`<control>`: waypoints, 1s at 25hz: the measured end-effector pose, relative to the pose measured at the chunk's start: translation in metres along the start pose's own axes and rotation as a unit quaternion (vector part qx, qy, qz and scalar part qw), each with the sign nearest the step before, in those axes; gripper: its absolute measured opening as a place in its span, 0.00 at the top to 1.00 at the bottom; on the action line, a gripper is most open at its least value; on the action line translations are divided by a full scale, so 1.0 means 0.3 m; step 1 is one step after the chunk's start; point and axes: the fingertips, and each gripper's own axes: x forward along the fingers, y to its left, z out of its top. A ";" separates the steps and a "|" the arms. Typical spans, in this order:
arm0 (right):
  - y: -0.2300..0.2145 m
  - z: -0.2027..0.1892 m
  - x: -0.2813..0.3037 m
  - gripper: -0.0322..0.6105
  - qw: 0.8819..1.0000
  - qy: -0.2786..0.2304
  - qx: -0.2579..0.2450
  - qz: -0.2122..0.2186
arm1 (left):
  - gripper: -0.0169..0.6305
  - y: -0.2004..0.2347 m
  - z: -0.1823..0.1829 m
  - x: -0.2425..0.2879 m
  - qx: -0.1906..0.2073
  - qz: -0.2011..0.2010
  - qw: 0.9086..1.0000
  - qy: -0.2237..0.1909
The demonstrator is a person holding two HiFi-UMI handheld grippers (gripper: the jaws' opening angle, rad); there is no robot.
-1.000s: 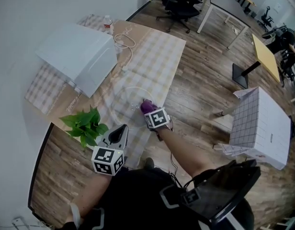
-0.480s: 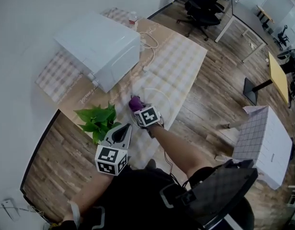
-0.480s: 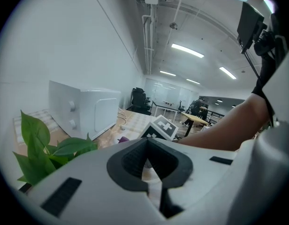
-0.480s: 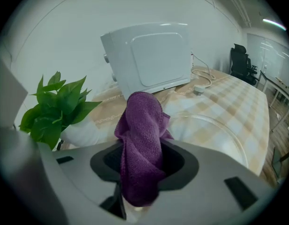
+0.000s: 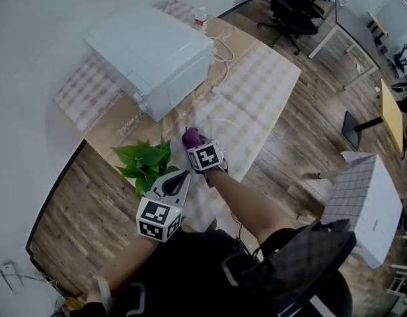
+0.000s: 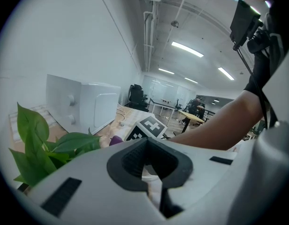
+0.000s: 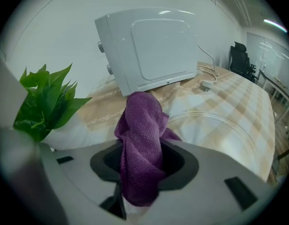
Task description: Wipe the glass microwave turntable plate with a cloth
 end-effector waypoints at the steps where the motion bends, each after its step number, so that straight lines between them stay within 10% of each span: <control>1: -0.003 -0.004 -0.005 0.68 1.000 0.000 0.003 -0.001 | 0.97 -0.008 -0.002 0.005 0.002 -0.004 1.000 0.002; 25: -0.127 -0.246 -0.187 0.68 0.998 0.007 0.056 -0.017 | 0.97 -0.218 -0.021 0.063 0.018 -0.040 0.999 0.013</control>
